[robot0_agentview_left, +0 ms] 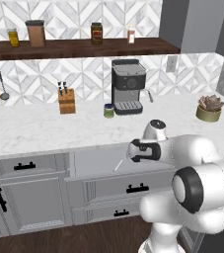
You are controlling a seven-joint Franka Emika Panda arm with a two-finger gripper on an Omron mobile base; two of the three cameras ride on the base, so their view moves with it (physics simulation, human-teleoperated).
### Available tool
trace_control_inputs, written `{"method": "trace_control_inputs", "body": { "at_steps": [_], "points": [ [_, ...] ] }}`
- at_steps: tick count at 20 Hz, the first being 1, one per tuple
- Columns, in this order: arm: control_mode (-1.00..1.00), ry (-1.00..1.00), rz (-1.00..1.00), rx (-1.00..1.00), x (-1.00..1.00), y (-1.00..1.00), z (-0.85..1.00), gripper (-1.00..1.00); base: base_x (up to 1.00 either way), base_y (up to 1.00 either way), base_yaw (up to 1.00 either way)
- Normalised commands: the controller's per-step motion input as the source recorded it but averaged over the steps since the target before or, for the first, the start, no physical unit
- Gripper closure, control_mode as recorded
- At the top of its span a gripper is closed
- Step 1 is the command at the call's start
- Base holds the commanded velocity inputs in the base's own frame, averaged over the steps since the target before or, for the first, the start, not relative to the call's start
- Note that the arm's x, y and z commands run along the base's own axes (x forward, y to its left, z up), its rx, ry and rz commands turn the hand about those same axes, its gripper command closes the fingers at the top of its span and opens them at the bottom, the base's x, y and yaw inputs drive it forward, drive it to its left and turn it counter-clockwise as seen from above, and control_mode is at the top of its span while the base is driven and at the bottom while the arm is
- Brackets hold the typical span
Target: Pick the whisk from the drawer and place it on the counter.
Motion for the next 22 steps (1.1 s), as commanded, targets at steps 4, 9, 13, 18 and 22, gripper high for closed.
{"method": "trace_control_inputs", "body": {
  "at_steps": [4, 9, 13, 18, 22],
  "points": [
    [-1.00, 0.00, 0.00, 0.00, 0.28, 0.00, -0.52, -1.00, 0.00, 0.00, 0.00],
    [-1.00, 0.00, 0.00, 0.00, 0.22, 0.00, -0.50, -1.00, 0.00, 0.00, 0.00],
    [-1.00, 0.02, 0.00, 0.00, 0.29, 0.00, -0.29, -1.00, 0.00, 0.00, 0.00],
    [-1.00, 0.09, 0.00, 0.00, 0.27, 0.00, -0.30, -1.00, 0.00, 0.00, 0.00],
    [-1.00, 0.36, 0.00, 0.00, -0.39, 0.00, -0.47, -1.00, 0.00, 0.00, 0.00]
  ]
}}
